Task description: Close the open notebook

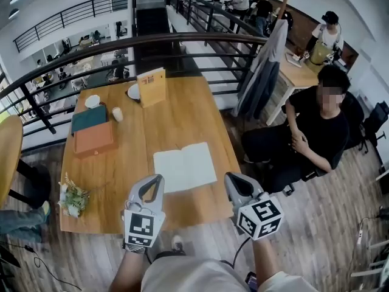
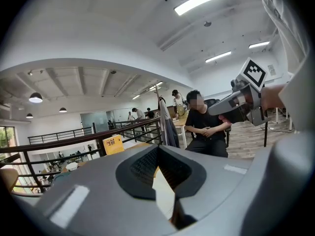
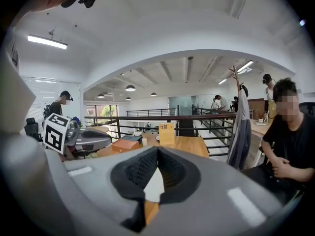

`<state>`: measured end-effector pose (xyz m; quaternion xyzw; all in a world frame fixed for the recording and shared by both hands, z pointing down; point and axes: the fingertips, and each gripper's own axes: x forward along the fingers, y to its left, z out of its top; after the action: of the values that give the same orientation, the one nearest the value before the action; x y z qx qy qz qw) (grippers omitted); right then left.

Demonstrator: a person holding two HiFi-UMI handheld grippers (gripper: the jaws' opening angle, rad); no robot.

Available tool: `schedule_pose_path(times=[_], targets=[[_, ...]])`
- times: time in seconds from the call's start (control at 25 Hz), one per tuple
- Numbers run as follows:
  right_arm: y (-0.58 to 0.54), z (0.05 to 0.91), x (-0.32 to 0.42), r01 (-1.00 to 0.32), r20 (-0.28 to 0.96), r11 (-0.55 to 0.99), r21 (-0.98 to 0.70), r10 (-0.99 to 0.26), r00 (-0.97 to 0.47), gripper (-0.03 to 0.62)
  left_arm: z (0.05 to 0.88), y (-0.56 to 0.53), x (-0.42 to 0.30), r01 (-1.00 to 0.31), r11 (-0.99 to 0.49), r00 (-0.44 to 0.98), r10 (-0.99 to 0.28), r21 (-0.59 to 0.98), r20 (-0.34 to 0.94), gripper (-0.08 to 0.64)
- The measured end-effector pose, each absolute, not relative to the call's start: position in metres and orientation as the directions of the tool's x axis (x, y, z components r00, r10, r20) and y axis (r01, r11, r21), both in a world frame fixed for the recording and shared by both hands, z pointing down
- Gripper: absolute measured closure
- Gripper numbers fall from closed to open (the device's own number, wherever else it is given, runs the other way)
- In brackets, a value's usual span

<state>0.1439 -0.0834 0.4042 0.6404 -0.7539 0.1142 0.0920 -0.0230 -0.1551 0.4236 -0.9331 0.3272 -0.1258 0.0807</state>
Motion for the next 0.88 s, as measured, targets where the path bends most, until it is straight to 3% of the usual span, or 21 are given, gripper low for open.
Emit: schedule_pose_path(times=[0.88], targets=[[-0.118,0.463,0.16,-0.995,0.412,0.068,-0.067,-0.907,-0.089,0.566,0.466,-0.207,-0.012,-0.547,-0.815,0.78,-0.579,-0.19,0.238,0.554]])
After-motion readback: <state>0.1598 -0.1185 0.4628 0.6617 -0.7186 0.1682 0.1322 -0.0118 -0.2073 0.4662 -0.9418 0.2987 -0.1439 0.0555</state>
